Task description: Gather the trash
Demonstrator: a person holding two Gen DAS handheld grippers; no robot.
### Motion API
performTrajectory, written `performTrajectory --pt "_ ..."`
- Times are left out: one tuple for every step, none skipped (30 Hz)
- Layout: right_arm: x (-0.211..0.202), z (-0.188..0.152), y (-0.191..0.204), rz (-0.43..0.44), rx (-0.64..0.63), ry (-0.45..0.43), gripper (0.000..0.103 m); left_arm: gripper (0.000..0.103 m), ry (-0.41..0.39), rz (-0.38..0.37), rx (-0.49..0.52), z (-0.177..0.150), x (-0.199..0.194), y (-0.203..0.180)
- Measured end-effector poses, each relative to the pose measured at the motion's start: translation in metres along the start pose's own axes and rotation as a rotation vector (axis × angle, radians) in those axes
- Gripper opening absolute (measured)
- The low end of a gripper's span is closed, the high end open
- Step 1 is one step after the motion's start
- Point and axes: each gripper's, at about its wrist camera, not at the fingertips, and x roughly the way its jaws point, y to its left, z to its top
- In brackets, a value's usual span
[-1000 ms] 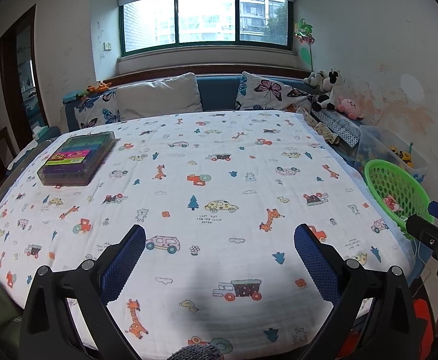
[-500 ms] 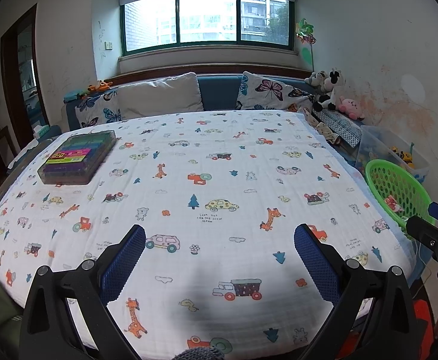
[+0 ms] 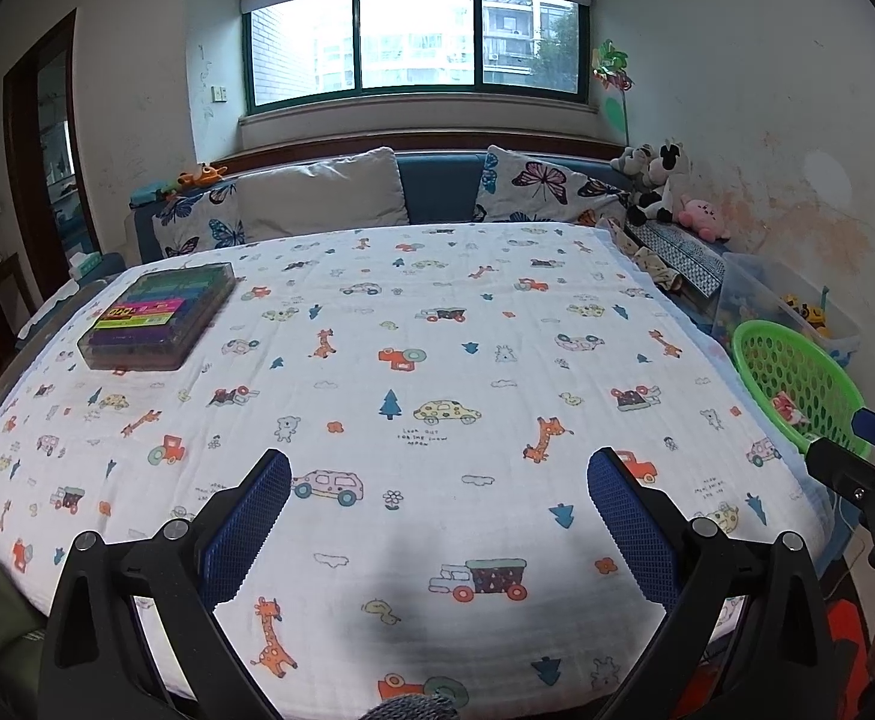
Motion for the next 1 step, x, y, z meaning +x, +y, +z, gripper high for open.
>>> performTrajectory --pt "-0.0001 0.0001 -0.0001 0.002 0.0 0.0 0.099 0.096 0.001 -0.002 0.0 -0.0001 0.0 -0.0001"
